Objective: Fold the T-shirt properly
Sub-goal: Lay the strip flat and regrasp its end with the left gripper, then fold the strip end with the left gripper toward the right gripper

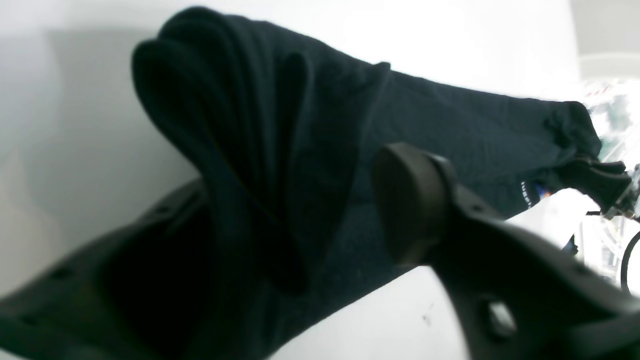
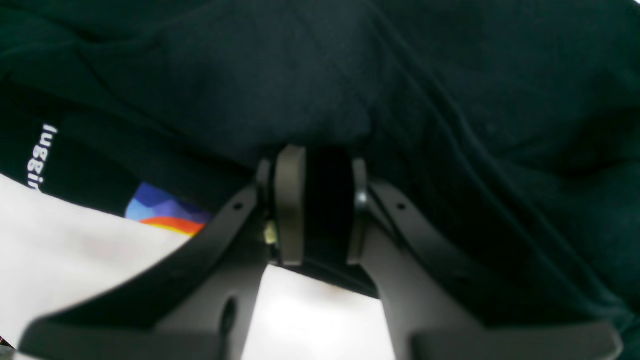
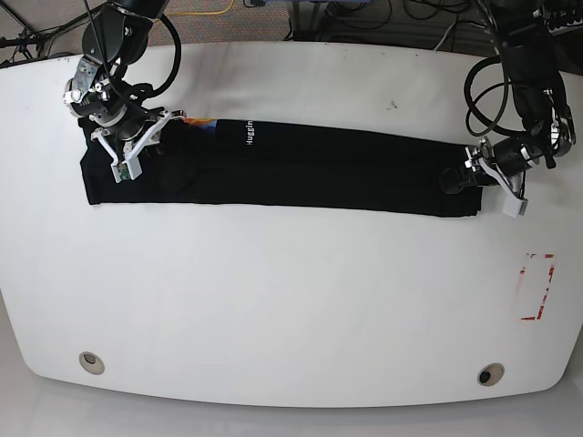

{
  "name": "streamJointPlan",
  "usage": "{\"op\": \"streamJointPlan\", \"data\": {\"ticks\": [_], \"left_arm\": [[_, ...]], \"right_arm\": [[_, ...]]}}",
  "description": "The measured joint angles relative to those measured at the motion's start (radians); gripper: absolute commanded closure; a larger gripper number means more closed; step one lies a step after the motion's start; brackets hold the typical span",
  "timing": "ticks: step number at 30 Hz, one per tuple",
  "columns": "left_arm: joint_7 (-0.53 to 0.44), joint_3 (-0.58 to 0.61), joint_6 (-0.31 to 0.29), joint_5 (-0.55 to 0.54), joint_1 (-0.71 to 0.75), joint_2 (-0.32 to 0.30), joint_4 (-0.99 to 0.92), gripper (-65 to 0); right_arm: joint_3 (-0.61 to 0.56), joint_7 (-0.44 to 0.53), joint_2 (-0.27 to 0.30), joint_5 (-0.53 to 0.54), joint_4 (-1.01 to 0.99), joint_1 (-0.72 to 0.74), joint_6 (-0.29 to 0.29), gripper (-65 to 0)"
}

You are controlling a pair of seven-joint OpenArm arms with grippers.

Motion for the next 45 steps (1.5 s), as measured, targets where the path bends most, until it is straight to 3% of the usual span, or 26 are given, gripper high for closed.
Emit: {"op": "streamJointPlan", "data": {"ticks": [2,4,8,13,17,28,36,45], "left_arm": [[0.002,0.000,0.000,0.015,0.000,0.002,-0.005,-3.3],[-0.017,0.000,0.003,0.029,0.003,0.005,-0.008,0.0],[-0.047,0.006,0.004,0.026,0.014,0.005,-0.009,-0.4],[-0.011,0.012,0.005,0.034,0.014,-0.011,0.019,-0.4],[0.047,0.011,0.016,0.084,0.032,-0.019,0.127,-0.4],[0.153,0.031,0.015,0.076,0.101,-0.013,0.499,-0.8],[0.256,0.145,0.013,0.065,0.107,0.053,0.719,-1.0],[0.289,0.254,0.012,0.071,0.102,0.167,0.769,-1.0]], "right_arm": [[0.000,0.000,0.000,0.002,0.000,-0.001,0.000,-11.1],[0.000,0.000,0.000,0.002,0.000,-0.003,0.000,-11.1],[0.000,0.000,0.000,0.001,0.000,-0.003,0.000,-11.1],[0.000,0.000,0.000,0.002,0.000,-0.003,0.000,-11.1],[0.000,0.000,0.000,0.002,0.000,-0.003,0.000,-11.1],[0.000,0.000,-0.003,0.002,0.000,-0.003,0.000,-10.9],[-0.001,0.000,-0.003,0.002,0.000,-0.003,0.000,-10.9],[-0.004,0.000,-0.006,0.002,0.000,-0.002,0.000,-10.9]]}}
